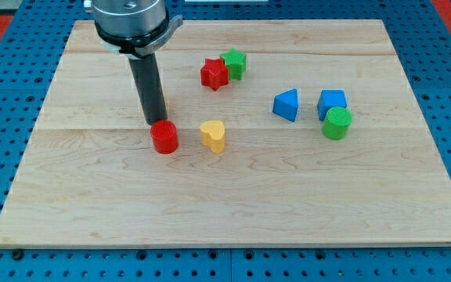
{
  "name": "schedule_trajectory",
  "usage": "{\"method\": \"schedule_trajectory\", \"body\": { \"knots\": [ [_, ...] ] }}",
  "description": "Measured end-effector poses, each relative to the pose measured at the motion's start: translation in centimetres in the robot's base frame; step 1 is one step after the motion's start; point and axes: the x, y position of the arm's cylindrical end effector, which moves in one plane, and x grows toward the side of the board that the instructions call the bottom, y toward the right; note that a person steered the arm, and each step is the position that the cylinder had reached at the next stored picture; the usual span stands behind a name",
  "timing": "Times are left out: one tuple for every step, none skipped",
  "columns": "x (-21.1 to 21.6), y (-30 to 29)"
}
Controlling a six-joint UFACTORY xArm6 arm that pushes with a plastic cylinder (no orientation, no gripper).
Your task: Place the red circle bottom left of the red star
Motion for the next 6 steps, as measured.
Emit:
{"method": "schedule_trajectory", "body": {
  "knots": [
    [2.0, -4.1],
    [5.3, -1.8],
    [4.0, 2.9],
    [0.2, 4.6],
    [0.9, 6.4],
    [4.2, 8.8]
  ]
}}
